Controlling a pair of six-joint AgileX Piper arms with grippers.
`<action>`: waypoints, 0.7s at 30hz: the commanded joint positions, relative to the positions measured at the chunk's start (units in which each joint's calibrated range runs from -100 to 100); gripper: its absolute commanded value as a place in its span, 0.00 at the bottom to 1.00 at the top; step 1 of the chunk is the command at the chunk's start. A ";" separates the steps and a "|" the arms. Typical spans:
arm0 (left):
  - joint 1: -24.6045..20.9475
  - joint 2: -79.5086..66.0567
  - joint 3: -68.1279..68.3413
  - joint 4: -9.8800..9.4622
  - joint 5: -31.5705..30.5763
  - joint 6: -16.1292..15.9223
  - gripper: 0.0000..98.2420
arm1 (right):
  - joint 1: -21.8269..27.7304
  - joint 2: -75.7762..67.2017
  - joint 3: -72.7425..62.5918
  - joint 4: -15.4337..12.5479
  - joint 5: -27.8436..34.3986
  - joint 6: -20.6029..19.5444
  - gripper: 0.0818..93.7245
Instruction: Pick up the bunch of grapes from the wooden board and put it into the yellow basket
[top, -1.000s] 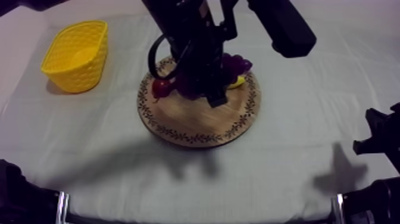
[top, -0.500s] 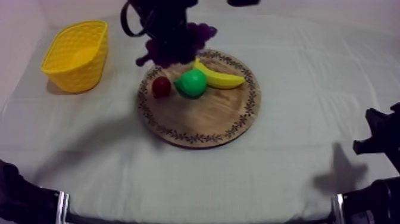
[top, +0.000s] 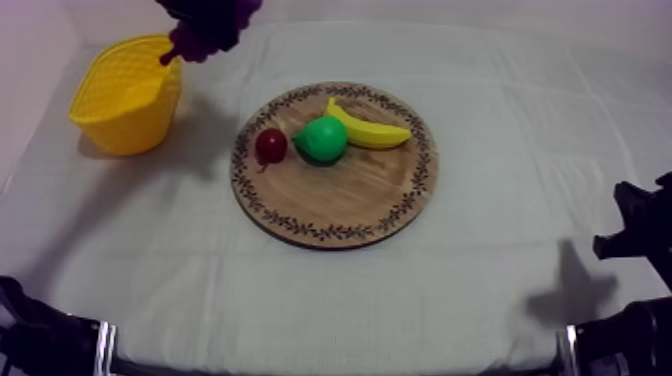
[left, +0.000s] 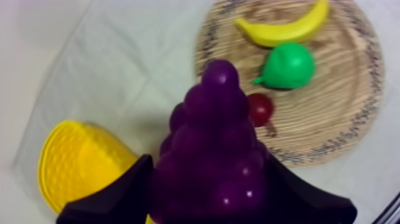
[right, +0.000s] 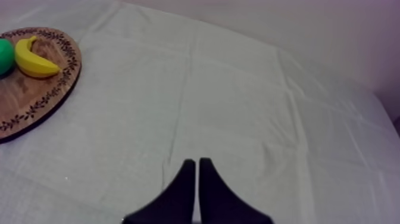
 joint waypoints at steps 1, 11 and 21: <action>-3.45 0.18 -0.04 0.15 -0.01 -0.21 0.50 | 0.02 0.00 -0.04 -0.02 0.00 0.01 0.00; -12.51 1.71 -0.55 1.02 -0.01 -0.23 0.48 | 0.02 0.00 -0.04 -0.02 0.00 0.01 0.00; -18.40 2.04 -1.56 1.75 -0.01 0.57 0.47 | 0.02 0.00 -0.04 -0.02 0.00 0.01 0.00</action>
